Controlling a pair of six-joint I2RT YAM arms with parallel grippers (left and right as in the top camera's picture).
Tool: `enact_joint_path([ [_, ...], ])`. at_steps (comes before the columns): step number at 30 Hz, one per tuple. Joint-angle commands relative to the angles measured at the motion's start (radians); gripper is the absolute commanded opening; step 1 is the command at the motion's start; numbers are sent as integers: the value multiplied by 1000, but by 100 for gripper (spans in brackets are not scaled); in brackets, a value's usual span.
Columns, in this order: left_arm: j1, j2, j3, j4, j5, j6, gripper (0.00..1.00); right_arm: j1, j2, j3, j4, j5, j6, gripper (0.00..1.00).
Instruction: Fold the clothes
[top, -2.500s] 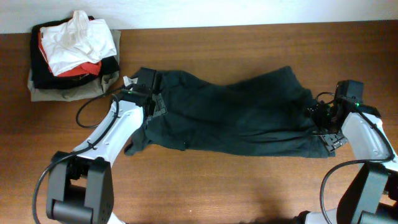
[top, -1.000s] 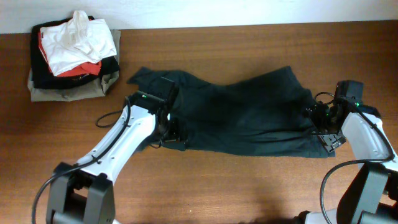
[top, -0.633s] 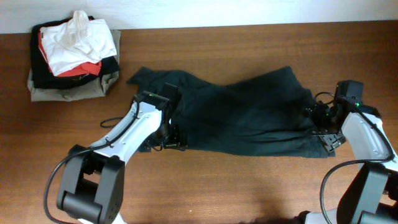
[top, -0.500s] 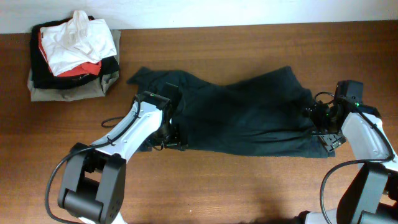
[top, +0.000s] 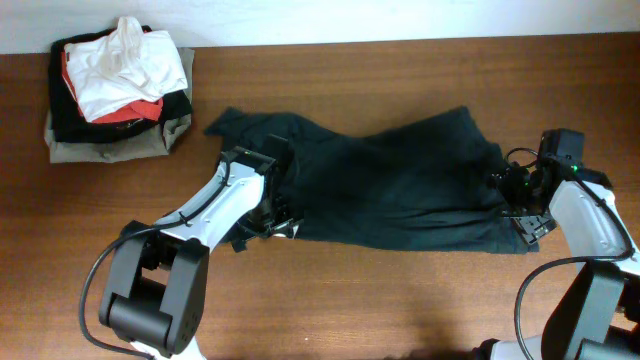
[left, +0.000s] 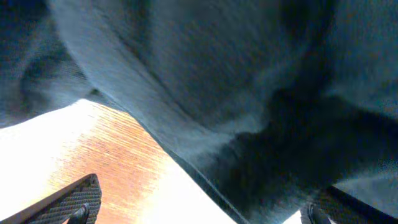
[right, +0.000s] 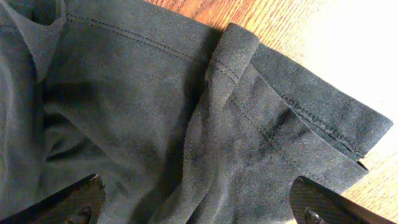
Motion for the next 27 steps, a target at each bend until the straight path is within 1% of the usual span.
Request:
enact_joint_path([
  [1,4,13,-7,25,-53,-151,99,6,7,16,3,3,-3,99],
  [4,5,20,-9,26,-53,-196,99,6,7,16,6,3,-3,99],
  [9,5,36,-9,61,-53,-199,99,6,7,16,7,3,-3,98],
  [11,5,48,-11,110,-57,-199,99,6,7,16,7,3,-3,99],
  [14,5,52,-13,127,-57,-198,98,6,7,16,7,3,-3,99],
  [15,5,52,-13,131,-62,-198,93,6,7,16,8,3,-3,99],
  [17,5,52,-13,135,-99,-198,74,6,7,16,11,3,-3,99],
  [19,5,52,-12,135,-118,-162,61,6,7,16,14,3,-3,99],
  [21,5,52,-12,134,-122,-138,57,6,7,16,14,3,-3,99],
  [22,5,52,-12,134,-132,-138,56,6,7,16,14,3,-3,99],
  [24,5,52,-12,135,-166,-138,48,6,7,16,14,3,-3,99],
  [26,5,52,-6,134,-204,-137,36,6,7,16,14,3,-3,99],
  [27,4,52,-2,135,-212,-132,35,6,7,16,14,3,-3,99],
])
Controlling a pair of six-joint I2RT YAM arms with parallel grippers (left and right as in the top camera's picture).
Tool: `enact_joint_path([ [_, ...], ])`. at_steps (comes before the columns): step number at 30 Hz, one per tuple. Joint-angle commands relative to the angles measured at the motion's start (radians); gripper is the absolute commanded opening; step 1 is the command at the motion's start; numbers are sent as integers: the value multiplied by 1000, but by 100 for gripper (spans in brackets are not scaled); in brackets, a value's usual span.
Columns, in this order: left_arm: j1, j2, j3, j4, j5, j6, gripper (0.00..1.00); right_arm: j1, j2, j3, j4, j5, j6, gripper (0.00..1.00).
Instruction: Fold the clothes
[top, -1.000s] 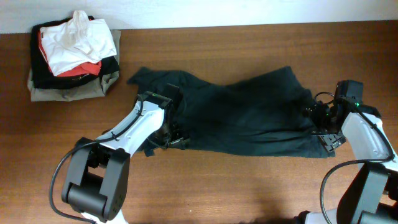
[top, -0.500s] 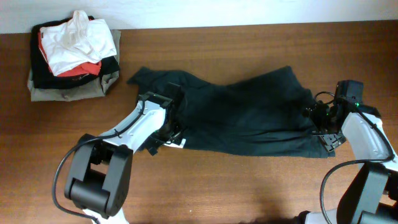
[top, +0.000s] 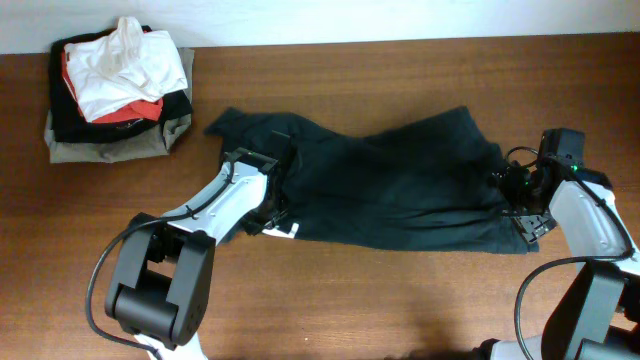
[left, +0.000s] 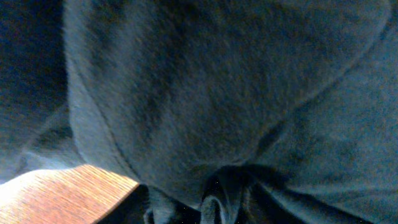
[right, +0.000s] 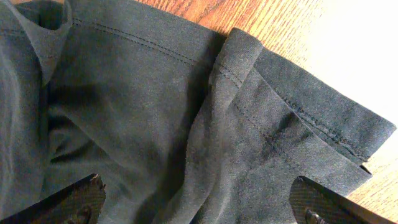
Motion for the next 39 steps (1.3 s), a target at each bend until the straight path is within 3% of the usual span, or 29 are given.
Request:
enact_joint_path([
  [1,5,14,18,0,-75,33,35,6,7,16,5,3,-3,99],
  [4,4,14,79,-1,-113,101,33,6,7,16,15,3,-3,99],
  [6,4,14,104,23,-124,101,28,6,7,16,15,3,-3,99],
  [11,4,14,104,69,-124,105,27,6,7,16,18,3,-3,99],
  [13,4,14,104,79,-124,105,21,6,7,16,18,3,-3,99],
  [14,5,14,104,93,-124,105,12,6,7,16,18,3,-3,99],
  [16,4,14,104,158,-124,105,1,6,7,16,18,3,-3,99],
  [22,5,52,103,439,-124,122,1,6,7,16,18,3,-3,99],
  [23,5,83,103,504,-124,161,7,6,7,16,18,3,-3,99],
  [24,5,108,103,552,-124,208,22,6,7,16,18,3,-3,98],
  [25,6,132,103,602,-124,281,73,6,7,16,18,3,-3,99],
  [26,7,144,103,632,-124,354,99,6,7,16,18,3,-3,99],
  [28,11,136,110,649,-124,492,99,6,7,16,18,3,-3,99],
  [30,12,111,138,615,-124,556,99,6,7,16,15,3,-3,99],
  [33,12,13,181,483,-124,563,99,6,7,16,14,2,-3,99],
  [36,12,-126,185,309,-125,655,99,6,7,16,-6,2,-3,99],
  [39,25,-148,184,176,-129,657,99,6,7,16,-9,2,-3,99],
])
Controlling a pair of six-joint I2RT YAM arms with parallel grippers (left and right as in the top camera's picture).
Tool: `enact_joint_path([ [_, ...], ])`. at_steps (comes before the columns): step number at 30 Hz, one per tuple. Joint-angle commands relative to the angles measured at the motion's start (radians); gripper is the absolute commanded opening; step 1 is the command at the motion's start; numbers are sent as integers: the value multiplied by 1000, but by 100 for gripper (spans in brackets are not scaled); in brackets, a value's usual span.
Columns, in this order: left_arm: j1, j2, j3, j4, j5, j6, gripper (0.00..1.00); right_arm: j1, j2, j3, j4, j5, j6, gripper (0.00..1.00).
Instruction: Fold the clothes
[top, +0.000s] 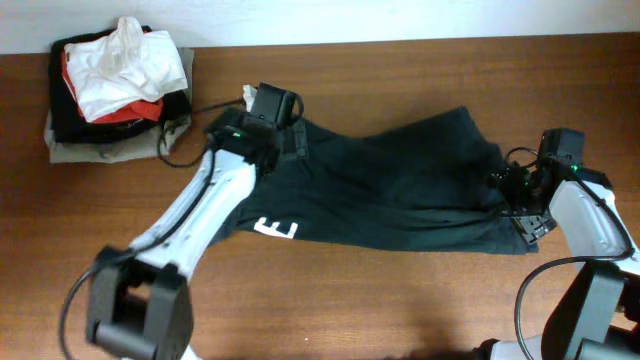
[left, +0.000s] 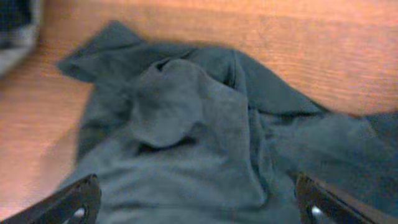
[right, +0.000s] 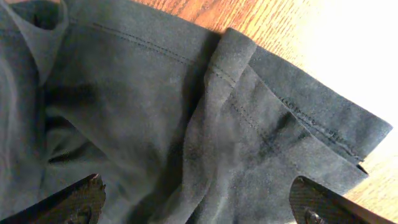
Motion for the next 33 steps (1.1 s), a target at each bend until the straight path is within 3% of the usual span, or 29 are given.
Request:
enact_joint_path([
  [1,26,-26,8,-125,-24,45,99,6,6,15,-5,2,-3,99],
  [5,140,-26,8,-292,-16,41,99,6,6,15,-13,2,-3,99],
  [9,302,-26,8,-339,157,42,99,6,6,15,-13,2,-3,99],
  [12,355,-26,3,-355,182,42,99,6,6,15,-13,2,-3,99],
  [20,359,-26,-160,-298,224,64,99,6,6,15,-13,2,-3,99],
  [22,359,-24,-169,-275,243,109,99,6,6,15,-13,2,-3,99],
  [25,356,-23,-169,-252,411,246,99,6,6,15,-13,2,-3,99],
  [33,356,95,-172,-241,442,261,99,6,6,15,-24,2,-3,99],
])
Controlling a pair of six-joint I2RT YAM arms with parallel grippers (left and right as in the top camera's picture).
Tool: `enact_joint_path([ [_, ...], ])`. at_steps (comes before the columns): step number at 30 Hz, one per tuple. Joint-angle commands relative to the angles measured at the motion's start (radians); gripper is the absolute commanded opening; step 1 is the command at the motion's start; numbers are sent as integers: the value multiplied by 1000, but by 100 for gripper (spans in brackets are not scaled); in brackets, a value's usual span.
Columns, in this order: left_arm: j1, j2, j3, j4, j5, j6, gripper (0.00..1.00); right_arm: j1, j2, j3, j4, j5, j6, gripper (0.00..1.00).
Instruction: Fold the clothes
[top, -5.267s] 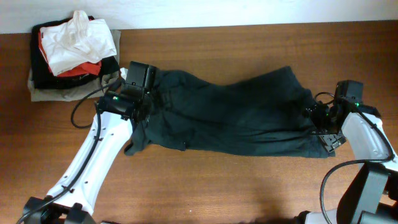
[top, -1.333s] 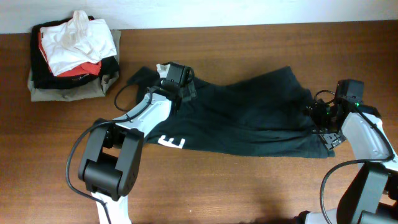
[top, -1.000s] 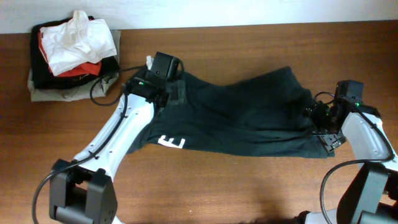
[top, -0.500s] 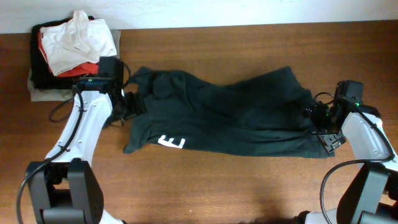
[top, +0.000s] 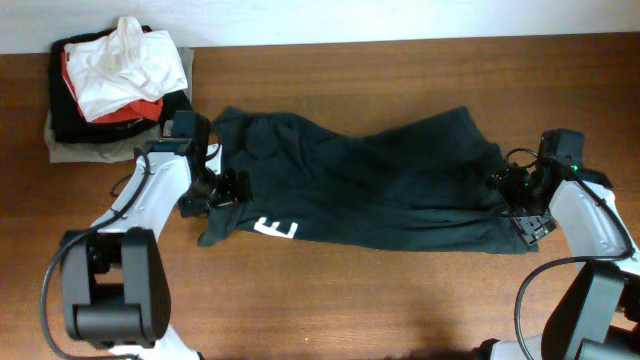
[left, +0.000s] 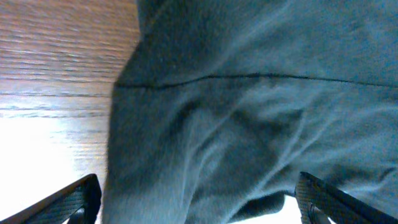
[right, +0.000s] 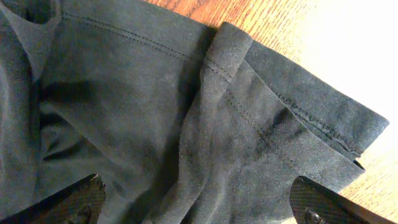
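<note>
A dark T-shirt (top: 380, 185) lies spread across the middle of the table, with a white letter print (top: 275, 228) near its front left. My left gripper (top: 213, 190) is low at the shirt's left edge. In the left wrist view the left gripper (left: 199, 208) is open, its fingertips (left: 78, 199) wide apart with a seamed fold of the shirt (left: 249, 124) between them. My right gripper (top: 510, 195) is at the shirt's right end. It (right: 199, 202) is open over the hemmed sleeve (right: 292, 118).
A pile of clothes (top: 115, 85), white and red on top of black and grey, sits at the back left corner. Bare wooden table (top: 380, 300) runs along the front and to the left of the shirt.
My left gripper has moved from above the shirt's back left corner down to its left edge, lower and closer to the cloth. The shirt's front left corner now reaches further left. The right arm has not moved.
My left gripper was open low at the shirt's front left part, then pressed close into a bunch of cloth there. Later it hung open over the back left corner with the white print uncovered. Now it is open at the left edge. The right gripper stayed open over the sleeve.
</note>
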Motion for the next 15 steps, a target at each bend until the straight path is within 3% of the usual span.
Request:
enact_joint_path([
  [1,0,27,-10,6,34,42,97,6,6,15,-17,3,-4,99],
  [2,0,27,-10,6,34,42,89,6,6,15,-19,3,-14,99],
  [6,0,27,-10,0,34,42,37,6,6,15,-21,3,-30,99],
  [8,0,27,-9,-9,34,41,27,6,6,15,-24,3,-30,99],
  [9,0,27,-9,-18,34,41,9,6,6,15,-24,3,-30,99],
  [10,0,27,-9,-31,34,40,1,6,6,15,-24,3,-31,99],
  [15,0,-24,-9,-78,26,32,1,6,6,15,-24,3,-31,99],
])
